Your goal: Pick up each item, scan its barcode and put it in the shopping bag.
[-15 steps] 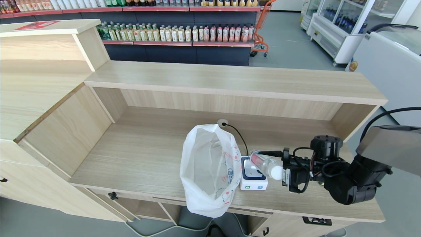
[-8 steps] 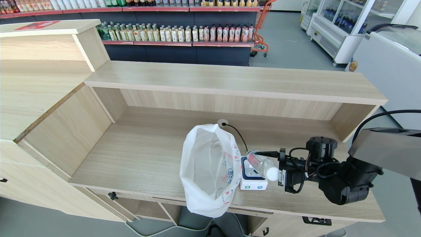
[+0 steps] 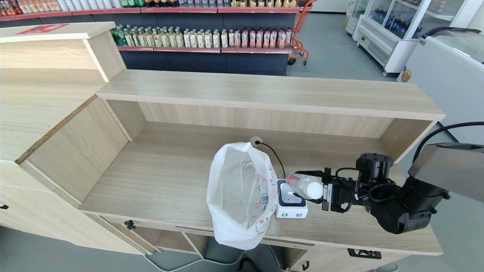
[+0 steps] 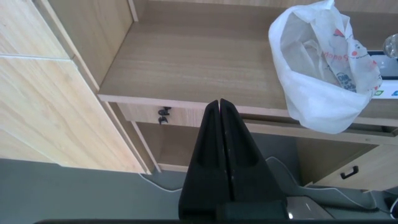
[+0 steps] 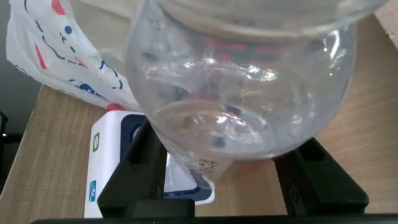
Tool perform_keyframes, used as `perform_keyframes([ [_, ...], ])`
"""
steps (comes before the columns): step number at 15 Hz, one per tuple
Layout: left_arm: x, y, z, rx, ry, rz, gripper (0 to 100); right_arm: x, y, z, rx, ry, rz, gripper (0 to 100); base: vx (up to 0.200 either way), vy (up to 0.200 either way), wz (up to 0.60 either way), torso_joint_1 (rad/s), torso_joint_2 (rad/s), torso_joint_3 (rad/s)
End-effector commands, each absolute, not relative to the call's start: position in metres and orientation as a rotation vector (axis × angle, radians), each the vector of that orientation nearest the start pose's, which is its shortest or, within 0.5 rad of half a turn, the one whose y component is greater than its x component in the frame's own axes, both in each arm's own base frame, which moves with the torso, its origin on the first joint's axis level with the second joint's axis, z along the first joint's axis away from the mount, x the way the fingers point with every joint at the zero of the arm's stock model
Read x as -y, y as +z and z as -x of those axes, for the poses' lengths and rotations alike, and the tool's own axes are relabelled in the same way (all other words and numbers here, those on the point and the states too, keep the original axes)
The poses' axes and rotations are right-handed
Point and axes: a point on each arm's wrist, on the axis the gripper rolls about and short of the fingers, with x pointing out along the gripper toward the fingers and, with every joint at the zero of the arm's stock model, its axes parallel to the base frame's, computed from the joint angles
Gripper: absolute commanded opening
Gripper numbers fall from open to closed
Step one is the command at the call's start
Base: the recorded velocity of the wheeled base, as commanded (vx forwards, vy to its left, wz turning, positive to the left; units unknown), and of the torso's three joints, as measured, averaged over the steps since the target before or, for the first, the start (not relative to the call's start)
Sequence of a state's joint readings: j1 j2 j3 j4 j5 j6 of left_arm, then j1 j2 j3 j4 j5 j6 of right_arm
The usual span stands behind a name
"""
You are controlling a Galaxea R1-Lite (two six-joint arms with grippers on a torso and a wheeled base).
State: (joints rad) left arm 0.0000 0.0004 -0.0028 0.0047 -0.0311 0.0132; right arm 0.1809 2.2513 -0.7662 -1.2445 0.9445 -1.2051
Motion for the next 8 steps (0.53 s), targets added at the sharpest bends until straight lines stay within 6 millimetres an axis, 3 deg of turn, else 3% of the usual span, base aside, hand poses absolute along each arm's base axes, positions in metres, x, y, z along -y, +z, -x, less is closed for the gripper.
perform_keyframes([
  [1, 0.001, 0.075, 0.023, -0.003, -0.031, -0.012, 0, -0.077, 0.08, -0.349, 0.488, 1.062, 0.941, 0, 0.0, 0.0, 0.0, 0.0, 0.0, 0.0],
  [6, 0.001, 0.076, 0.023, -0.003, -0.031, -0.014, 0, -0.051, 0.154, -0.306, 0.359, 0.948, 0.626, 0, 0.0, 0.0, 0.0, 0.0, 0.0, 0.0],
  [8, 0.001, 0.075, 0.023, -0.004, -0.031, -0.014, 0, -0.045, 0.163, -0.288, 0.224, 0.76, 0.459, 0, 0.0, 0.0, 0.0, 0.0, 0.0, 0.0],
])
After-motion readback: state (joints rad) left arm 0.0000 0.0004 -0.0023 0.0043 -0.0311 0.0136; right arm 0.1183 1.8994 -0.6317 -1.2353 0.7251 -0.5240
